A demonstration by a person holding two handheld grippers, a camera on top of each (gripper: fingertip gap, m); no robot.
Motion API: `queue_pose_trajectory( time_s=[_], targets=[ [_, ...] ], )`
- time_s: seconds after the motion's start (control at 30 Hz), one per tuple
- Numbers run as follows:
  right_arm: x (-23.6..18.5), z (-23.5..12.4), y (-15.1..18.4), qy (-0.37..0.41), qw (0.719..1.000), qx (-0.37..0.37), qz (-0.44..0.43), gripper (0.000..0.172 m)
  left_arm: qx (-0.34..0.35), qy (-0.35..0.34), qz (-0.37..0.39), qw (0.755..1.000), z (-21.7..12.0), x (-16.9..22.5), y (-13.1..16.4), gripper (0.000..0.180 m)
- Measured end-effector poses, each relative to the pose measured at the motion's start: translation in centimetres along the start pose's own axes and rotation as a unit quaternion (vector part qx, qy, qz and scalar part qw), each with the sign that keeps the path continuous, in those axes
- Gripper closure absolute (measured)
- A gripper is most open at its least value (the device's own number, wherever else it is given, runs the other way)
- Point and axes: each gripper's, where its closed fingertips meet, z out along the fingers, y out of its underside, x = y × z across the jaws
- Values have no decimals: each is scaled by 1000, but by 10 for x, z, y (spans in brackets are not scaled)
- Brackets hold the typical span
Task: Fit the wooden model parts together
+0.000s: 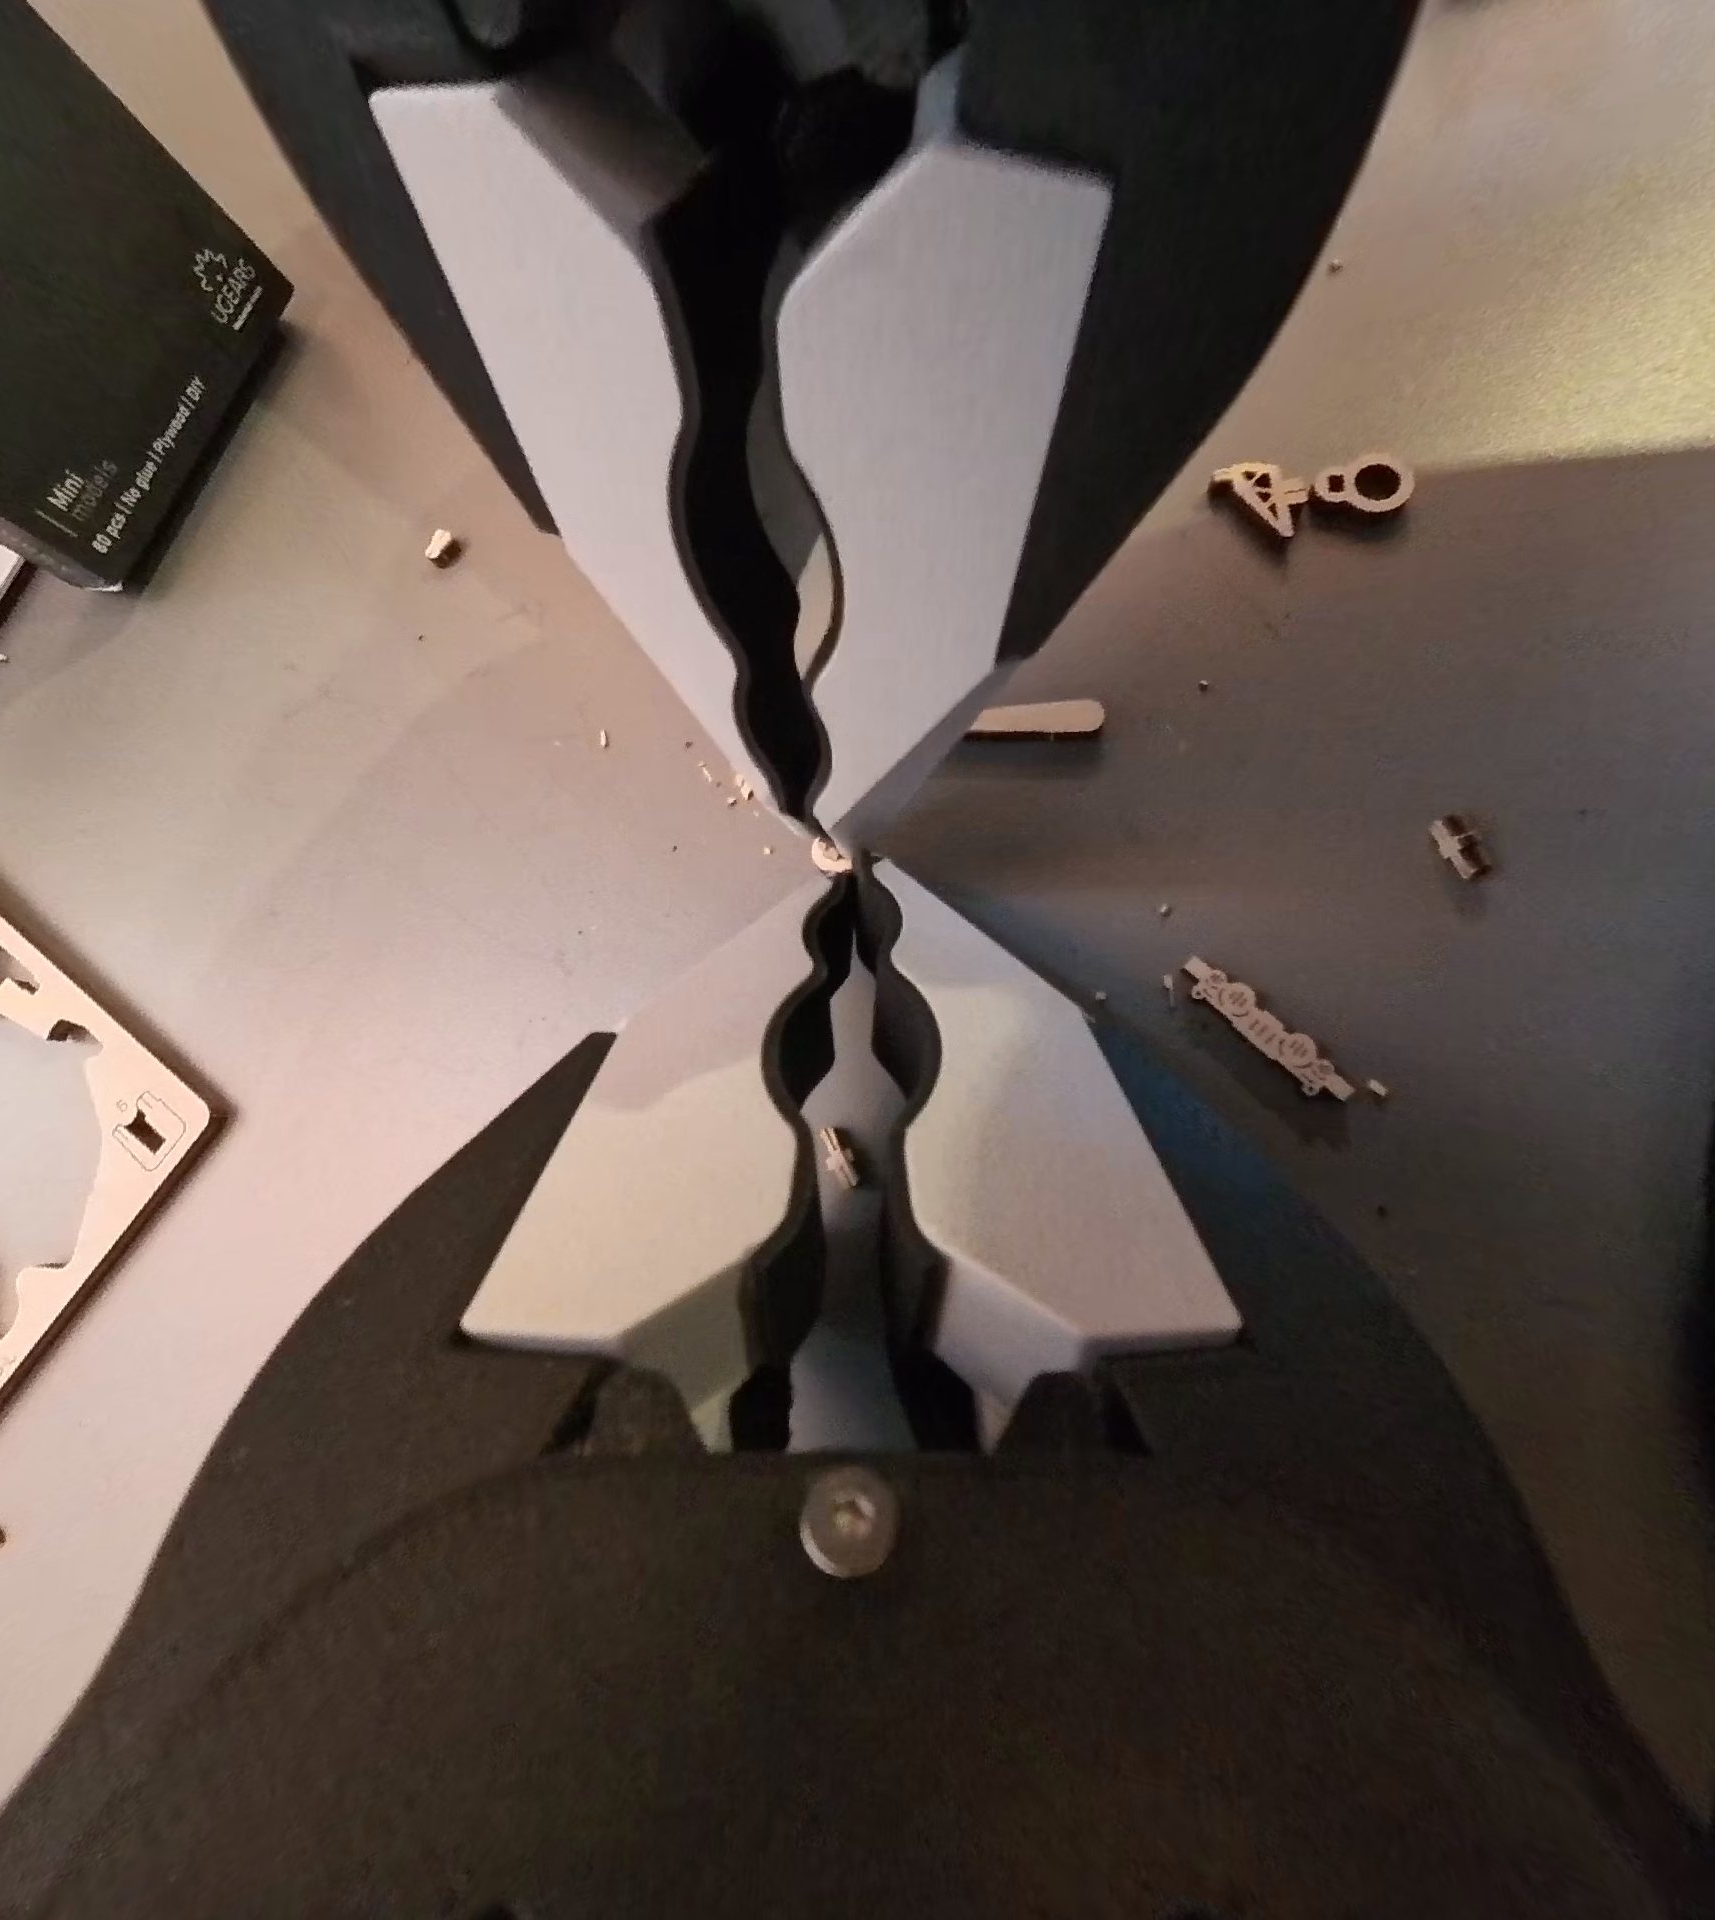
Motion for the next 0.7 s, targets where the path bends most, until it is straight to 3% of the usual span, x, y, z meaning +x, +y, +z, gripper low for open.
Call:
queue_pose_trajectory(
  time_s=[0.7],
  targets=[
    [1, 1, 1, -27, 994, -105, -32, 172, -1, -2, 3, 1000, 0, 1, 1, 180]
  ],
)
